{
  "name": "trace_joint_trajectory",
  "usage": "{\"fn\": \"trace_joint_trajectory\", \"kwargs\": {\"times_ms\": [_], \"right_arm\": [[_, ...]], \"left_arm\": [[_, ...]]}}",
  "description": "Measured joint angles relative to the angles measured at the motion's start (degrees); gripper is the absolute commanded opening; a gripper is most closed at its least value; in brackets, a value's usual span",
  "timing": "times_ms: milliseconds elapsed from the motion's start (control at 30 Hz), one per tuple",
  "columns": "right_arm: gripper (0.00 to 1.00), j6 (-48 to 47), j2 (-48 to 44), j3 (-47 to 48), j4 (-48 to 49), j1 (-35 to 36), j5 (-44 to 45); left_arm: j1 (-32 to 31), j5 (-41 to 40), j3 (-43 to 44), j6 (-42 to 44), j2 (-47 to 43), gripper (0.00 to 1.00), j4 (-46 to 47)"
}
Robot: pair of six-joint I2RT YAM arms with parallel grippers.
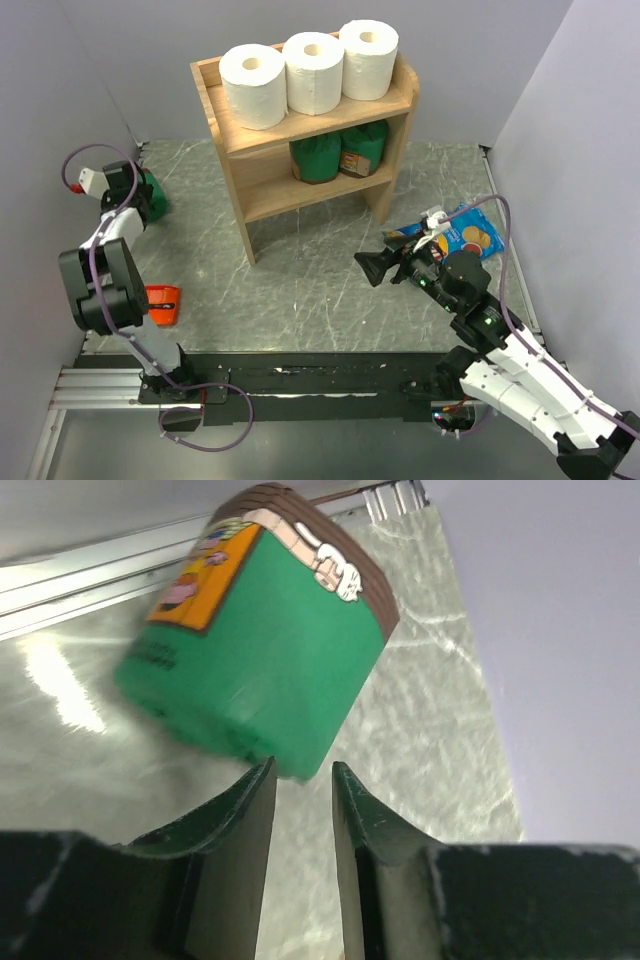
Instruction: Place and organize the paper towels onto the shelf
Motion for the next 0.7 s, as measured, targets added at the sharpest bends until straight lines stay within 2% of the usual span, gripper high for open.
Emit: {"fn": "trace_joint_trajectory", "kwargs": {"times_ms": [100, 200, 233, 333, 433, 533, 633, 700], "right_arm": [[1.00, -0.1, -1.9, 0.1, -1.3, 0.0, 0.0], [0.99, -0.1, -4.1, 0.5, -3.1, 0.0, 0.0], [1.00, -0.1, -5.0, 0.6, -3.5, 0.0, -0.1], [1.00, 0.2, -7.6, 0.6, -4.6, 0.0, -0.1], [0.99, 0.6, -10.5, 0.6, -5.7, 0.0, -0.3], [0.99, 1.0, -12.3, 0.6, -6.9, 0.0, -0.2], [1.00, 1.3, -14.2, -0.1, -8.0, 0.0, 0.4], [1.00, 1.4, -15.3, -0.8, -8.3, 0.0, 0.9]], "left_arm": [[0.0, -0.3, 0.5, 2.9, -5.1, 0.36, -7.5], [0.0, -0.4, -0.3, 6.1, -11.8, 0.48, -14.6], [0.0, -0.3, -1.3, 7.1, -14.4, 0.60, -15.7], [0.0, 0.4, -6.1, 10.4, -22.6, 0.81, -16.0], [0.0, 2.0, -9.0, 11.0, -25.9, 0.95, -14.4], [0.0, 5.3, -9.6, 10.3, -23.5, 0.94, -11.5], [0.0, 7.4, -8.1, 10.7, -17.3, 0.91, -10.0], [-0.1, 7.3, -3.7, 12.5, -10.8, 0.92, -11.8]]}}
